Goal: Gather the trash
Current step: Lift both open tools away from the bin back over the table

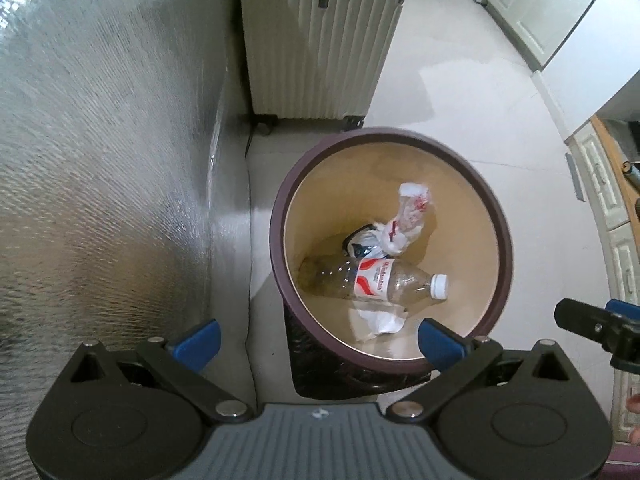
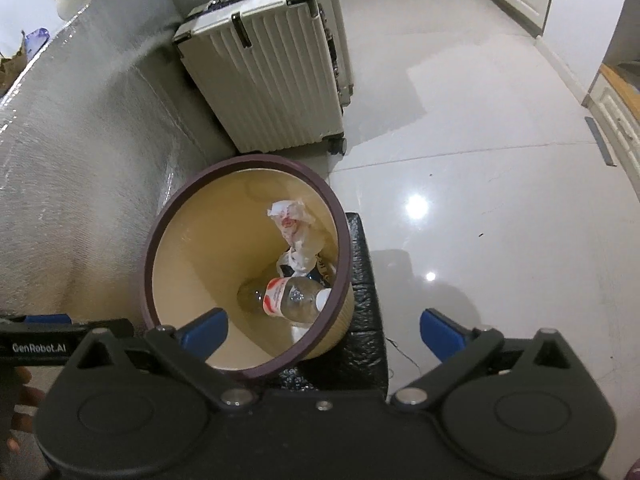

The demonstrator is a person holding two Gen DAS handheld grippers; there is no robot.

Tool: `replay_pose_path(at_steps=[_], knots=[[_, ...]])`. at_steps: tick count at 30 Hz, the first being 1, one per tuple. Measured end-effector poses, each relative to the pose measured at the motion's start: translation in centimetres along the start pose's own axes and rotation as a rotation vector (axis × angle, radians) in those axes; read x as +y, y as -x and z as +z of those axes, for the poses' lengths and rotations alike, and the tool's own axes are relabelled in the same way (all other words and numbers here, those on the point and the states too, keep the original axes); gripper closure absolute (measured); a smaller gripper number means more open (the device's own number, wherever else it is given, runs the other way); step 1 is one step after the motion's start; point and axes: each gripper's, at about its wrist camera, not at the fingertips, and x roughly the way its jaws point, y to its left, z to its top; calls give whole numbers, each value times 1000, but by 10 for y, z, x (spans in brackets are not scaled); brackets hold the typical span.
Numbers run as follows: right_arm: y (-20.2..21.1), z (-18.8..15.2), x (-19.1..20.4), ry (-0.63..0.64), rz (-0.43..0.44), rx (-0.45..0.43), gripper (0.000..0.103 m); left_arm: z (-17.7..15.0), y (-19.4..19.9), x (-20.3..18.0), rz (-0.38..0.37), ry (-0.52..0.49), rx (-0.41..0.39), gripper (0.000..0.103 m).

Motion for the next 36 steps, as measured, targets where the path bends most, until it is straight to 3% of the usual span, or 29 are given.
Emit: replay_pose_path(at_steps=[9,17,28,36], knots=[[44,-24,11,-19,-32,-85,0,-15,46,7,-23,-43,-74,0],[106,-38,36,-17,-49,-132,0,-23,116,19,-47,-75,-132,0],[205,-30,77,33,-63,-208,0,-30,220,43,-69,-85,-220,0],[254,-31,112,76,-59,-248,0,-42,274,70,-74,-65,-261,0]])
